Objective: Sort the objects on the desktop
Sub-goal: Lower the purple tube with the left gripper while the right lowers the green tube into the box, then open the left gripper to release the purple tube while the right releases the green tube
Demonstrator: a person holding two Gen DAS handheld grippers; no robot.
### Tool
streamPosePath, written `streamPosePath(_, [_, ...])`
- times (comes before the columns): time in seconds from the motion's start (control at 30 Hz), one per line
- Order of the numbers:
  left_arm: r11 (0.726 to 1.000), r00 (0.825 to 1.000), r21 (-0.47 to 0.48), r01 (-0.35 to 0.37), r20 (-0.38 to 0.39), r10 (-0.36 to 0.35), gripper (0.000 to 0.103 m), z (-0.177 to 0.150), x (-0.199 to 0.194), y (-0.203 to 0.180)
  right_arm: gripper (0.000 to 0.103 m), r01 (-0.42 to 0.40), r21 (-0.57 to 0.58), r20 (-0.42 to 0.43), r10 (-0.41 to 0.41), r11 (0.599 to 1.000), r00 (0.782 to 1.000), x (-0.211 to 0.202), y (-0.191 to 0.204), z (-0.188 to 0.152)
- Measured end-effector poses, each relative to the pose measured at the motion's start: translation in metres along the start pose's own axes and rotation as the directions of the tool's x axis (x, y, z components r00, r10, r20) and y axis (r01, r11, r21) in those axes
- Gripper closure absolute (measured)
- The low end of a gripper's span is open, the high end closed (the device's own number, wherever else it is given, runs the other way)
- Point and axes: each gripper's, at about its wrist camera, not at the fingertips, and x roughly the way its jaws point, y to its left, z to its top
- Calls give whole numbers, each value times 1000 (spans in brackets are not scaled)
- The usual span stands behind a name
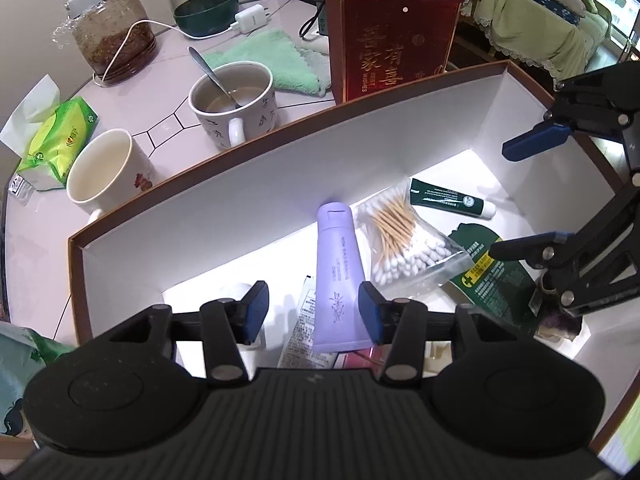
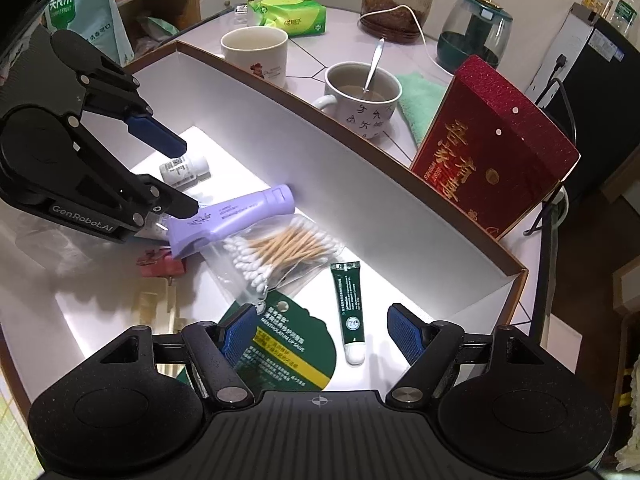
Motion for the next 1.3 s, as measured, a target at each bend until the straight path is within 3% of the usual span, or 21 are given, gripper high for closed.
streamPosePath(0.4, [1000,1000,25,-16,18,16,51,-4,-21,-8,28,-26,50,13,26,998,1000,-13,0,-3])
streamPosePath(0.87, [995,998,80,-54,33,51,36,-29,-58,-20,28,-65,59,12,64,996,998,-38,19,-21])
streamPosePath(1.07, [995,998,78,-59,37,56,36,-42,-75,-22,28,-69,63,22,68,996,997,-53,29,-27])
streamPosePath(1.1, [995,998,76,-59,38,57,36,-44,-77,-22,22,-65,65,25,63,996,998,-55,31,-28])
streamPosePath(1.13, [995,998,74,-60,40,57,36,-45,-80,-22,8,-60,66,29,58,996,998,-58,33,-30])
streamPosePath(1.3, [995,997,71,-64,46,60,36,-51,-91,-26,5,-44,75,47,41,996,998,-70,40,-32])
